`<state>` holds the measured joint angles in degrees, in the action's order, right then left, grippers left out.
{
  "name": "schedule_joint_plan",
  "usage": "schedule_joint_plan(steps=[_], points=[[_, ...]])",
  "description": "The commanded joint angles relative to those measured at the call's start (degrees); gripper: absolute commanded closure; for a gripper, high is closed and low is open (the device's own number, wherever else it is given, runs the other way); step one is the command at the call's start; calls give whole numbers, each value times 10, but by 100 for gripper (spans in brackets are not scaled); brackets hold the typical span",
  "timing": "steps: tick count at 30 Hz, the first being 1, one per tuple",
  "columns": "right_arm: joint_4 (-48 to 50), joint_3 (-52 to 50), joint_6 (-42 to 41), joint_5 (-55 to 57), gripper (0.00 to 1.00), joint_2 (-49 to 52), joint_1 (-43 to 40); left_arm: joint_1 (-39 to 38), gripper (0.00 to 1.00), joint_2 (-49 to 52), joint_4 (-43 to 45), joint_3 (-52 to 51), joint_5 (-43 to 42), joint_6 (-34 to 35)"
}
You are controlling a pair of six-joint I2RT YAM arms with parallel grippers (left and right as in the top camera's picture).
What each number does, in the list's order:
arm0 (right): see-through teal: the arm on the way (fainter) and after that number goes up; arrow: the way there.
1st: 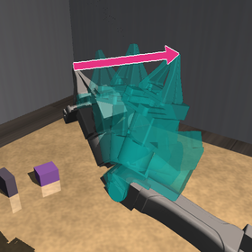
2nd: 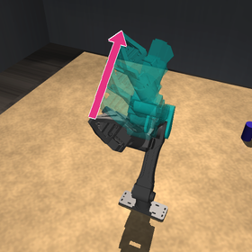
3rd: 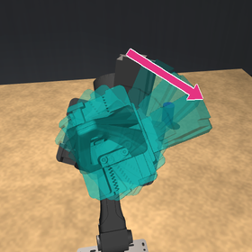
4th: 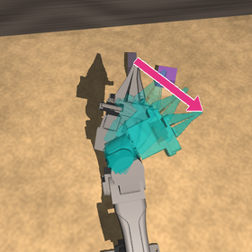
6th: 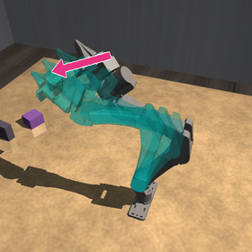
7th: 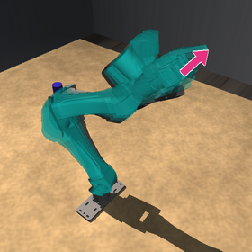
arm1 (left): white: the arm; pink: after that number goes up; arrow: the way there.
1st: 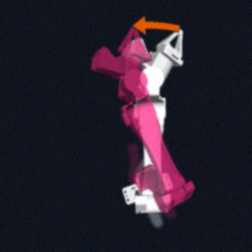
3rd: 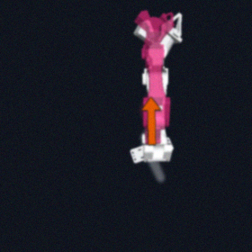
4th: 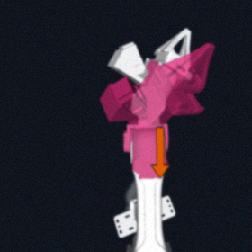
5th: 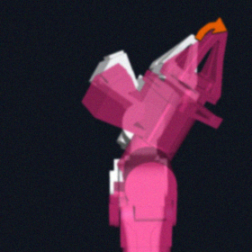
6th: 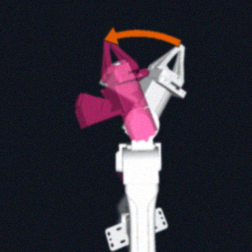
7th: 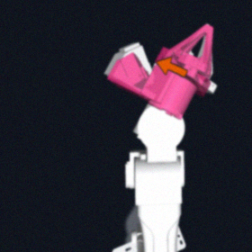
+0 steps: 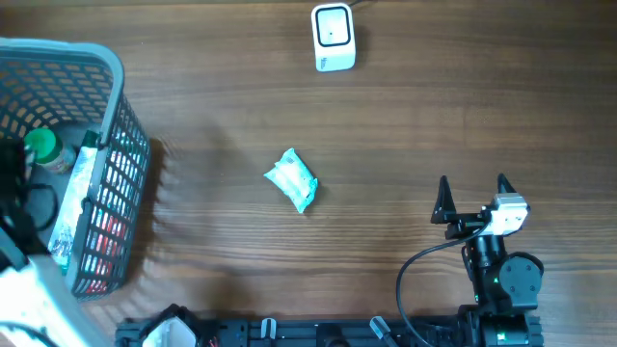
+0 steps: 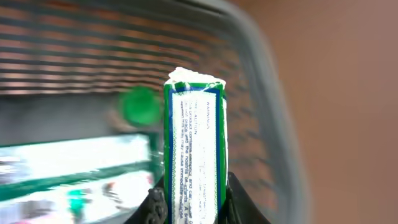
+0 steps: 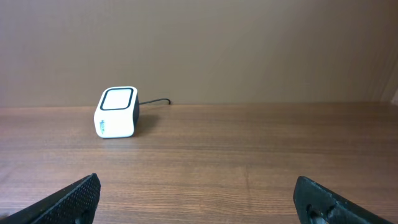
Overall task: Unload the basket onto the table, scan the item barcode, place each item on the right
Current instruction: 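Place the slim green box on the table right of the packet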
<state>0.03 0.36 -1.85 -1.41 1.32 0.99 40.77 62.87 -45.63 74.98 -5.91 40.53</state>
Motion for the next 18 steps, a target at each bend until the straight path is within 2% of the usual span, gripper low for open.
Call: schedule_joint_plan(steps=[1, 5, 9, 18], points=[[2, 0, -5, 5, 0, 0, 3, -60, 83, -76, 12, 12, -135, -11], [2, 0, -5, 5, 0, 0, 3, -169, 83, -130, 5, 12, -149, -11], [2, 0, -5, 5, 0, 0, 3, -296, 86, -136, -21, 11, -148, -11], [2, 0, -5, 5, 0, 0, 3, -550, 85, -38, -63, 11, -75, -11]])
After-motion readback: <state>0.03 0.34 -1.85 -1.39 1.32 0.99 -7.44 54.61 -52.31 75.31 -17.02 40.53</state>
